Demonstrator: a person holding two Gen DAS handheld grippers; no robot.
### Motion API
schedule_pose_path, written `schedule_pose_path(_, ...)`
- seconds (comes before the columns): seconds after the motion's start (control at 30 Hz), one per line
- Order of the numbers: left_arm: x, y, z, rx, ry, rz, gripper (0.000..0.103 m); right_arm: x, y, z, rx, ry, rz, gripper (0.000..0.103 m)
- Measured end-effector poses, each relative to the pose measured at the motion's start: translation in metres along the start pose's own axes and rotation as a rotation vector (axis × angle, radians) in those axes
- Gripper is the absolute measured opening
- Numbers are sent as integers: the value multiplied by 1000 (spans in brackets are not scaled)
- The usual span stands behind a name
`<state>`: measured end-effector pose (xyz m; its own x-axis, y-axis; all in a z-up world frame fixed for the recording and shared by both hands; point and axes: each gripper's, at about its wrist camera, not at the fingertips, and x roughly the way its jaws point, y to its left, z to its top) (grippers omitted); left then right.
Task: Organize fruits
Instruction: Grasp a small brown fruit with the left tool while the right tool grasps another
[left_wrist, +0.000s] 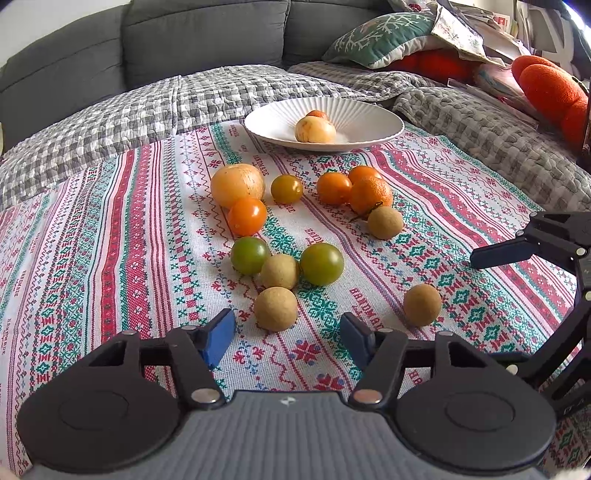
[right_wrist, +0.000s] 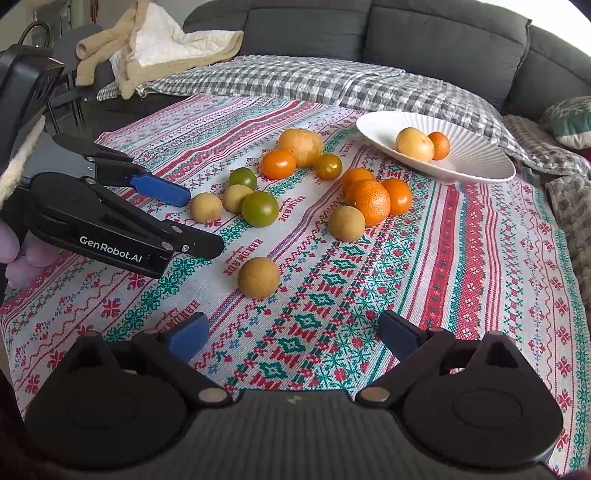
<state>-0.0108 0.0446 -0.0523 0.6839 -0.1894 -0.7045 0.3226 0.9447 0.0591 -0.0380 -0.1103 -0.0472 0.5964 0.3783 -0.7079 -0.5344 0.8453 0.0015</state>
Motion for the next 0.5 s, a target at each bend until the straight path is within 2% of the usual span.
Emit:
schedule_pose_path(0.13,0,0,1,-4,5,-4,40,2,-1,3,-1,-5,4,87)
schedule_pose_path(0.37,1,3,3,-23,9,0,35,5,3,11,-10,-9,6,75)
schedule_pose_path(0.5,1,4,4,-35,12,6,31,9,6,18,-13,-6,15,64)
